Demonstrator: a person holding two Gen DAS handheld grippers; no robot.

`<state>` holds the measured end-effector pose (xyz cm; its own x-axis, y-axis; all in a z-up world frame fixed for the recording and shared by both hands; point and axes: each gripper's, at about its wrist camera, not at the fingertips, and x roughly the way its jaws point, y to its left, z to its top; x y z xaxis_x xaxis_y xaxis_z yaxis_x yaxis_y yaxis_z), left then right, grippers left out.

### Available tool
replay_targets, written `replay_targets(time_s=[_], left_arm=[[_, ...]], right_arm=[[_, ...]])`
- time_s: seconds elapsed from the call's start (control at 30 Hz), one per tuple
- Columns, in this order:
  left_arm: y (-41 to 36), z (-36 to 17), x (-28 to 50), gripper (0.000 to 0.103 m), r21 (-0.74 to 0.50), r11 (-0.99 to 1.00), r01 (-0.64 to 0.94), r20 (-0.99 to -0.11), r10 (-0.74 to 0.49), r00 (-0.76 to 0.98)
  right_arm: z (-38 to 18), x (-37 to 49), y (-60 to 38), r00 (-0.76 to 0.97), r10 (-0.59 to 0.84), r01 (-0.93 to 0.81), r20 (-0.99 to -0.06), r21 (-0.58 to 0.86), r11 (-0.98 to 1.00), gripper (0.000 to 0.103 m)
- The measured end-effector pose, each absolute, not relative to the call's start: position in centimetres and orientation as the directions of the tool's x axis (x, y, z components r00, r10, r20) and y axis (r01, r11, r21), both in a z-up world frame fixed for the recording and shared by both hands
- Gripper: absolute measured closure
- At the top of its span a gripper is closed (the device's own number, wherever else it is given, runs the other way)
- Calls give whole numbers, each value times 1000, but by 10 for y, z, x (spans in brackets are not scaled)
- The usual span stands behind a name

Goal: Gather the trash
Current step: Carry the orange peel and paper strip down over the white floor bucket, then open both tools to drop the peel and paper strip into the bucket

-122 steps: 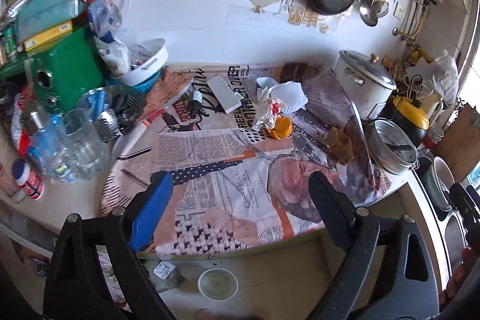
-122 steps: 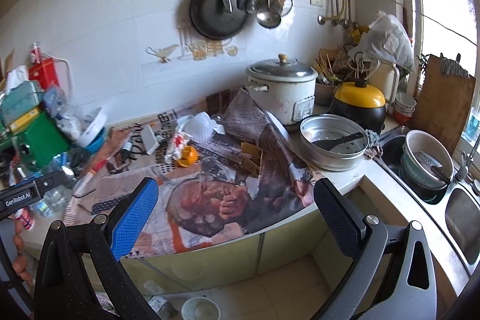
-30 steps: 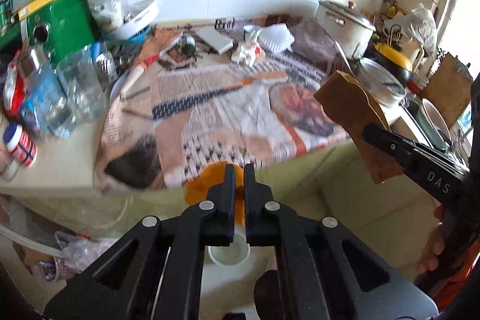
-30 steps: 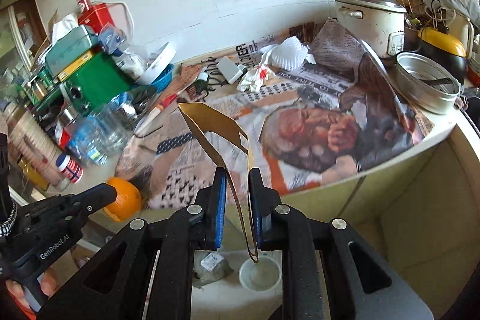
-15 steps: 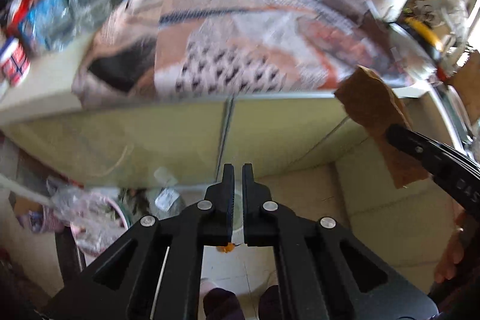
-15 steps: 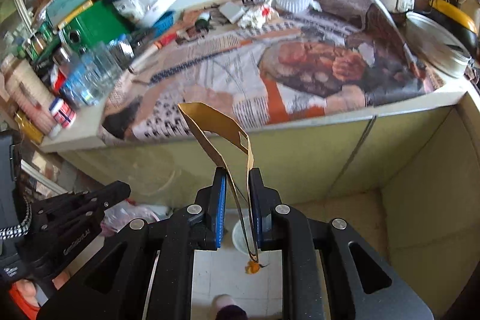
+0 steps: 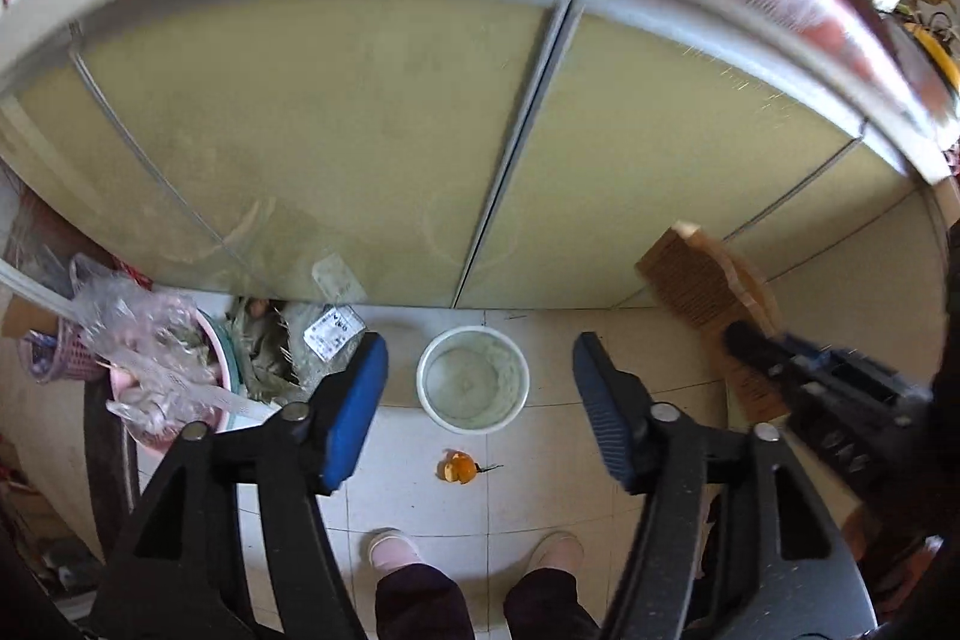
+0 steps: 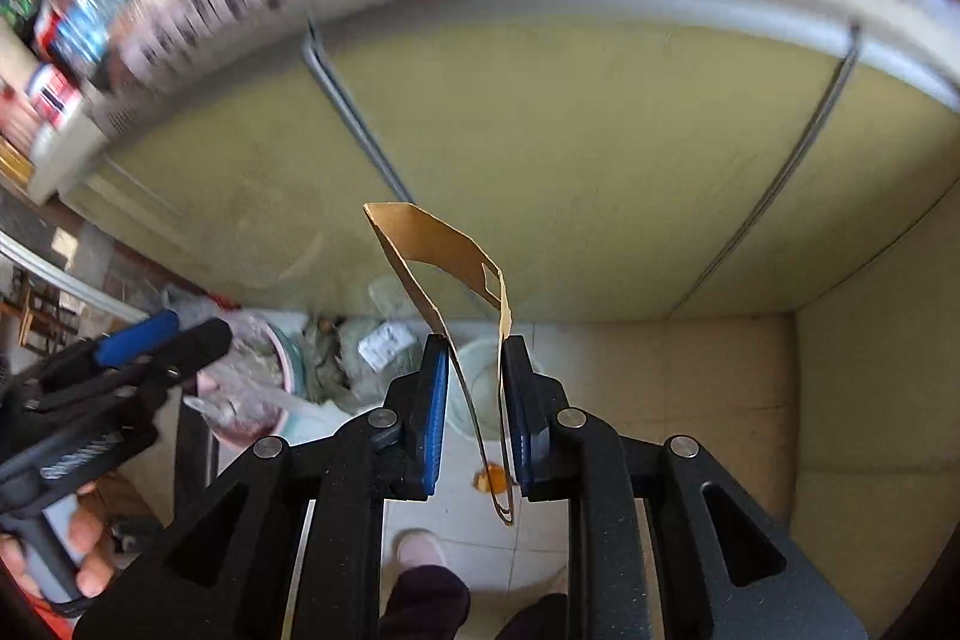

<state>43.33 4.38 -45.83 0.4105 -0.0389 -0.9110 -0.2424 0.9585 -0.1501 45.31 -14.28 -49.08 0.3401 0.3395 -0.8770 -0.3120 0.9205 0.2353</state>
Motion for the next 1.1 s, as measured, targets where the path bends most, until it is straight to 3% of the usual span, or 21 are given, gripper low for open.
replay_targets(time_s=[0.3, 0.5, 0.57, 0.63, 0.9, 1.1], left_arm=[[58, -582, 428, 33, -94, 954, -285, -940, 9, 342], [69, -646, 424, 33, -66, 956, -286, -957, 21, 288], [70, -659, 423, 33, -65, 956, -285, -961, 17, 278], [69, -663, 423, 33, -67, 956, -286, -962, 15, 274], [62, -624, 430, 33, -100, 957, -273, -955, -15, 298], [52, -534, 431, 33, -129, 962, -240, -937, -39, 346]], right_arm=[[-665, 472, -107, 207, 311, -323, -928, 235, 917, 86], [-741, 487, -80, 162, 301, -330, -940, 236, 914, 78], [-750, 490, -74, 148, 295, -342, -944, 232, 911, 69], [-752, 492, -71, 135, 300, -342, -945, 240, 909, 61], [-709, 492, -88, 150, 323, -333, -934, 260, 906, 61], [-592, 482, -118, 230, 339, -316, -912, 259, 913, 61]])
